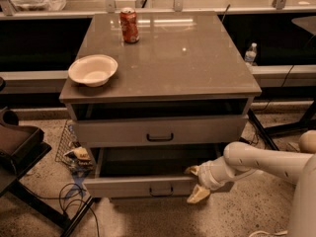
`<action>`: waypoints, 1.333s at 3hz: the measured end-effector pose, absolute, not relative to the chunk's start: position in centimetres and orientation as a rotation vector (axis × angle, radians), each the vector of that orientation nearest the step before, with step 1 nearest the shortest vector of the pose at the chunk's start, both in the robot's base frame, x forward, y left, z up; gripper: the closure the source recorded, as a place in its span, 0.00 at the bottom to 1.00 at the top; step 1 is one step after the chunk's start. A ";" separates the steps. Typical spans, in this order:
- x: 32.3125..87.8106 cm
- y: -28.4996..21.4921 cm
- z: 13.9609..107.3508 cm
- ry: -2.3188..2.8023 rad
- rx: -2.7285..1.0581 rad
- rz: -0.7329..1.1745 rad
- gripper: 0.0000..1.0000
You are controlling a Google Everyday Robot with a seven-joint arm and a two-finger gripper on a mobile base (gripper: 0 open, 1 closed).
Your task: Open middle drawer
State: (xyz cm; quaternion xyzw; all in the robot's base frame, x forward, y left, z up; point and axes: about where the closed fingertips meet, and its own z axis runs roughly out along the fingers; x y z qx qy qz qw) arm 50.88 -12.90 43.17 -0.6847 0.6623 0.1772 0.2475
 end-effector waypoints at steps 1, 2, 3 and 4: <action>50.8 -12.8 43.1 1.805 -1.867 0.486 0.00; 50.8 -12.8 43.1 1.805 -1.867 0.486 0.00; 49.6 -12.4 40.6 1.841 -1.885 0.516 0.18; 49.1 -12.5 40.4 1.857 -1.885 0.528 0.41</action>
Offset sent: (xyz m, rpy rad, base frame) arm -0.0004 0.0006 -0.0005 0.0005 0.0011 0.0010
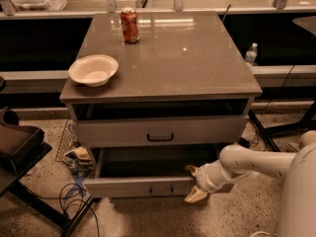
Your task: Open middle drawer
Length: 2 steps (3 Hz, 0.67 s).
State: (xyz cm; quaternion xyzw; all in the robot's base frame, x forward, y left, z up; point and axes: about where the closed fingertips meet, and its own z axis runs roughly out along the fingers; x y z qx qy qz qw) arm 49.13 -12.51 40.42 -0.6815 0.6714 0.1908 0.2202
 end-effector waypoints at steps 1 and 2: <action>49.1 -12.5 40.9 1.857 -1.884 0.527 0.64; 49.1 -12.5 41.1 1.857 -1.884 0.527 0.87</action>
Offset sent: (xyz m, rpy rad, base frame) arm -0.3301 -0.1160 -0.0085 -0.3756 0.4681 -0.3597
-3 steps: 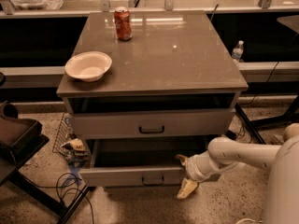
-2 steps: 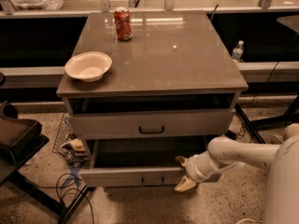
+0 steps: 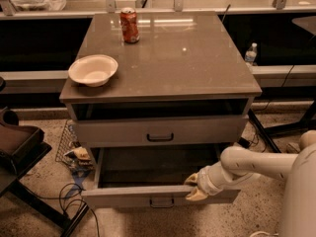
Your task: Open middle drawer
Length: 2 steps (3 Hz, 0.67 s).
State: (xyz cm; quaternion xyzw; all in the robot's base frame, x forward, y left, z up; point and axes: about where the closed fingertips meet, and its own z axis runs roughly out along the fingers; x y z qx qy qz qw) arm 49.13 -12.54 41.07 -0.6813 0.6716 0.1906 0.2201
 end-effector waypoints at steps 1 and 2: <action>45.9 -13.6 41.0 1.935 -1.882 0.539 1.00; 45.3 -13.8 41.1 1.953 -1.881 0.542 1.00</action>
Offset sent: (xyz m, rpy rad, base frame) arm -0.4474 -0.1221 0.0348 -0.3461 0.8612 -0.2683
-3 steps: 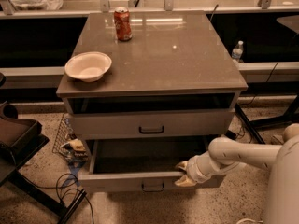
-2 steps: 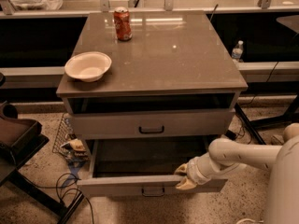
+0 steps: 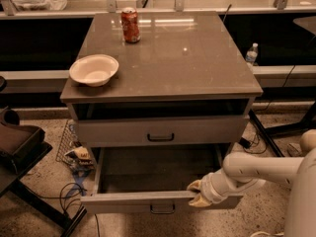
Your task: Open middle drawer
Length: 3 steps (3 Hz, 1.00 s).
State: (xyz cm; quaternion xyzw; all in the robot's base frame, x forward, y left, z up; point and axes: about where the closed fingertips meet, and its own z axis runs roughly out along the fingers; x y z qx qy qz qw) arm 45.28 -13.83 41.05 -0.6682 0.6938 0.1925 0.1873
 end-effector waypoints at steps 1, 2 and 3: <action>42.6 -14.6 41.1 2.007 -1.879 0.576 1.00; 42.3 -14.6 41.1 2.014 -1.878 0.581 1.00; 40.2 -15.1 41.4 2.034 -1.883 0.599 1.00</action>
Offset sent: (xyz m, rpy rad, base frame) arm -0.4305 -0.1125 0.0514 -0.2297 0.7441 -0.1845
